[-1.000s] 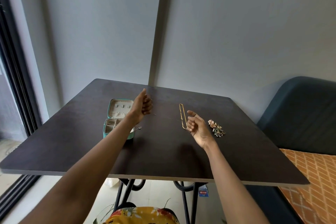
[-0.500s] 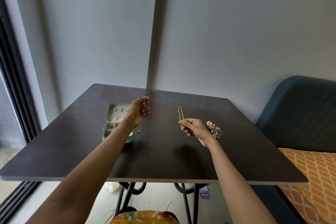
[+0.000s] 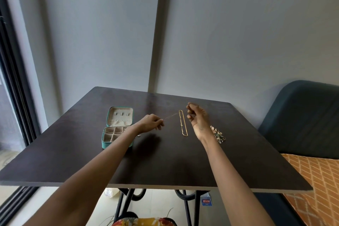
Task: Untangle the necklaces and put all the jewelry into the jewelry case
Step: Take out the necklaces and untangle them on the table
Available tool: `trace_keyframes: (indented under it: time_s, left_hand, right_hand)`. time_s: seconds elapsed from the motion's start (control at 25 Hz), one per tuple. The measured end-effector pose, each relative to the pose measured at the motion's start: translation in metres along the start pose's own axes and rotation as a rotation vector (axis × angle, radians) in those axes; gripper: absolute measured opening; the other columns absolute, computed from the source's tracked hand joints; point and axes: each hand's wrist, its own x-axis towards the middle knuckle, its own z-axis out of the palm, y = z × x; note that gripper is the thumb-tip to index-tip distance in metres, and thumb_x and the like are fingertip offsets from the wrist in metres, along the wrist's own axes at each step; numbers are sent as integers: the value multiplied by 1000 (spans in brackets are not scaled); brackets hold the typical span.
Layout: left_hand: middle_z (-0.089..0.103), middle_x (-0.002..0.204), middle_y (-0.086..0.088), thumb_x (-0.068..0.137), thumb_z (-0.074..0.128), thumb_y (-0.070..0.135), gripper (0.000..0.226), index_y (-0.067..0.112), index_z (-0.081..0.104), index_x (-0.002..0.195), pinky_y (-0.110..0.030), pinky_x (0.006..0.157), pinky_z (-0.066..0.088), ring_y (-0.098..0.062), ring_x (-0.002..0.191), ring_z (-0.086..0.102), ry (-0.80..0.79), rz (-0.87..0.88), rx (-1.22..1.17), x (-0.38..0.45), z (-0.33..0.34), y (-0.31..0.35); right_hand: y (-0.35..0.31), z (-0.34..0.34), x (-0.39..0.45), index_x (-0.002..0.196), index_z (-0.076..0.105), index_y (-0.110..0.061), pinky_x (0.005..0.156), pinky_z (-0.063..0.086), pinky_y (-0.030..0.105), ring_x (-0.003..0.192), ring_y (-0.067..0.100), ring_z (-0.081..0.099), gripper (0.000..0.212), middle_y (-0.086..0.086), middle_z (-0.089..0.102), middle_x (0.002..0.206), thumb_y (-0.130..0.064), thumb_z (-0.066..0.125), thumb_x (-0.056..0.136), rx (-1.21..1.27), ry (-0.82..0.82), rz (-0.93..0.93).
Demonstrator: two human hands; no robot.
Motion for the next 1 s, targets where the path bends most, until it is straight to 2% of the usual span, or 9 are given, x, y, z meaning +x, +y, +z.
trace_keyframes:
  time_s: [0.12,0.24,0.36,0.48,0.6,0.68,0.8,0.92,1.0]
  left_hand:
    - [67,102,-4,94,51,13,24,8,66,112,-22,83,42,-15,88,60,30,8,86,11,4,-11]
    - [66,112,-10,85,60,5,31,7,64,115,-26,91,44,-23,103,62,44,15,109,29,5,-29]
    - [62,116,-12,80,64,2,40,8,61,119,-27,90,44,-23,100,60,49,23,162,47,2,-38]
    - [59,113,-14,81,63,4,38,7,60,118,-27,88,41,-24,98,56,44,21,272,69,-4,-42]
    - [57,112,-15,85,57,7,30,9,63,114,-30,93,40,-29,107,54,23,0,349,91,-7,-45]
    - [54,114,-15,86,55,9,27,9,64,111,-32,97,38,-30,110,51,9,-4,367,102,-6,-47]
    - [54,114,-15,91,54,18,22,7,65,105,-32,98,36,-28,111,50,12,10,351,111,-4,-48]
    - [58,104,-11,99,41,33,42,4,70,91,-30,92,36,-23,99,54,33,-13,235,109,-9,-51]
    - [63,96,-8,100,35,39,54,5,71,79,-30,88,38,-21,89,57,44,-29,197,103,-15,-52]
  right_hand:
    - [2,2,-1,86,68,-7,53,41,14,58,5,50,11,-3,65,68,-1,59,88,-117,-89,-6]
    - [9,-5,2,103,66,-6,57,47,15,58,4,55,19,0,63,75,2,61,86,-351,-210,-3]
    - [21,-17,8,113,63,-2,64,53,17,65,5,62,28,2,62,77,4,61,86,-501,-279,-5]
    - [40,-30,13,109,65,-6,69,54,16,68,3,64,29,1,65,78,8,62,84,-589,-299,-4]
    - [57,-40,17,99,70,-10,67,50,12,68,-2,63,25,-6,68,79,7,66,82,-670,-253,-31]
    - [67,-46,20,88,70,-19,68,51,16,71,2,62,21,-7,68,79,1,68,82,-699,-186,-70]
    - [75,-53,24,83,55,-17,62,49,21,69,11,59,18,1,63,80,-2,65,84,-621,0,-63]
    - [71,-55,27,85,43,-14,61,50,23,64,12,61,22,4,60,77,5,55,89,-353,111,-60]
    - [65,-53,32,85,44,-14,65,50,23,60,7,61,21,3,59,76,5,52,91,-238,164,-67]
